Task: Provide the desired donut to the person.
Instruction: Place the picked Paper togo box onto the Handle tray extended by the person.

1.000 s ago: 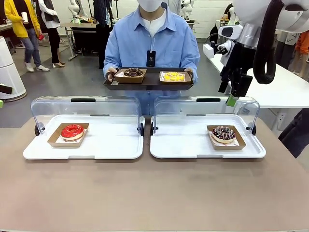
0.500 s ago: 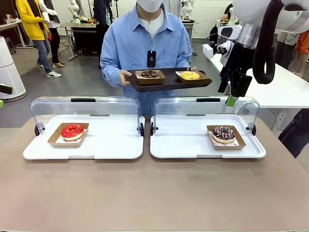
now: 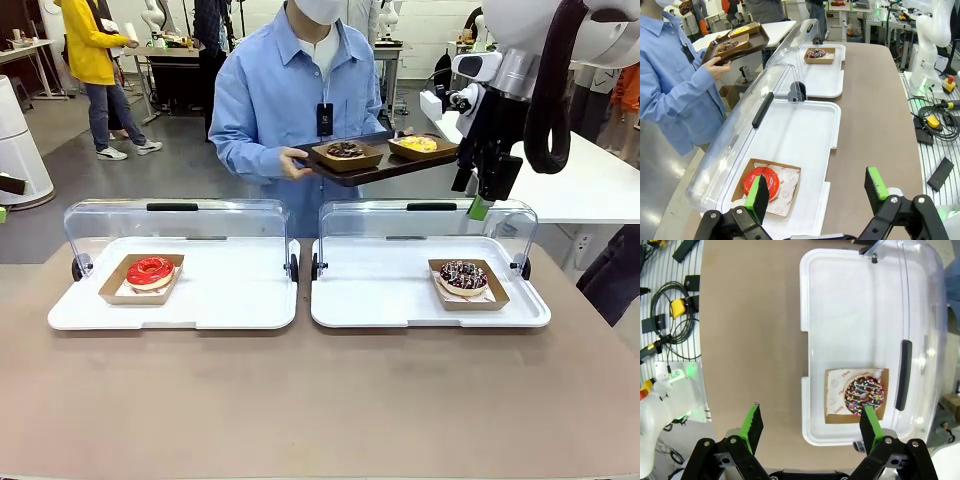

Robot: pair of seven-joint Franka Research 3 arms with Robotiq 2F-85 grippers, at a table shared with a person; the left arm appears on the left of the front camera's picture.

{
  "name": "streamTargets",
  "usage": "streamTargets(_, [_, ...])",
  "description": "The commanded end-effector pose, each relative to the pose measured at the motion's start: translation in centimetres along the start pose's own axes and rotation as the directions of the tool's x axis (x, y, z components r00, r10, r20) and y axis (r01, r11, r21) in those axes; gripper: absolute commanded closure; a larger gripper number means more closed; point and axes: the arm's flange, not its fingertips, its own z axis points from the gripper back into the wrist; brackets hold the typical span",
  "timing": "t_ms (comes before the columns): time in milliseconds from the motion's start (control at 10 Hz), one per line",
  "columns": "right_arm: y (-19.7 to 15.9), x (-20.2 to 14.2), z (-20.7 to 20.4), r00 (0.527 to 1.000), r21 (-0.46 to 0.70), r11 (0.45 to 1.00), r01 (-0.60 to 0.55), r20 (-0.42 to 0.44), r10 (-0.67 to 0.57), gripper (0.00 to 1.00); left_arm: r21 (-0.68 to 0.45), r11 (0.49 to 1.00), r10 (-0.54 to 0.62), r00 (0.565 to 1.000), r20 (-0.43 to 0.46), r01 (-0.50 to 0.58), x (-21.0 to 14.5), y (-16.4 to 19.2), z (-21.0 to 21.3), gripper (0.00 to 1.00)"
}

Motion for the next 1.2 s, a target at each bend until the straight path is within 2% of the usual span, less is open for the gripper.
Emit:
streamTargets(0, [0.0, -0.1, 0.2, 1.000, -0.003, 1.000, -0.002, -0.020, 0.002, 0.00, 0.009, 1.000, 0.011, 1.000, 0.010, -0.011, 0.2, -0.1, 0.1, 0.00])
streamTargets(600, [0.0, -0.1, 0.2, 1.000, -0.003, 1.000, -0.002, -0.020, 0.002, 0.00, 0.009, 1.000, 0.011, 1.000, 0.010, -0.011, 0.2, -0.1, 0.1, 0.00])
streamTargets(700, [0.0, 0.0, 0.0, 1.000, 0.000, 1.000, 0.000, 0.000, 0.000, 0.00, 0.009, 1.000, 0.011, 1.000, 0.010, -0.011, 0.2, -0.1, 0.1, 0.00])
streamTargets(800, [-0.5, -2.1, 0.3, 0.986, 0.068, 0.995, -0.074, 0.154, 0.062, 0.00, 0.009, 1.000, 0.011, 1.000, 0.010, -0.011, 0.2, -0.1, 0.1, 0.00])
streamTargets(900, [-0.7, -4.1, 0.3, 0.941, 0.073, 0.981, -0.177, 0.305, 0.147, 0.00, 0.009, 1.000, 0.011, 1.000, 0.010, -0.011, 0.2, -0.1, 0.1, 0.00])
streamTargets(1000, [-0.9, -5.4, 0.0, 0.913, 0.044, 0.977, -0.207, 0.368, 0.177, 0.00, 0.009, 1.000, 0.011, 1.000, 0.010, -0.011, 0.2, -0.1, 0.1, 0.00])
streamTargets(1100, [-0.9, -7.6, -0.8, 0.844, 0.016, 0.970, -0.243, 0.497, 0.203, 0.00, 0.009, 1.000, 0.011, 1.000, 0.010, -0.011, 0.2, -0.1, 0.1, 0.00])
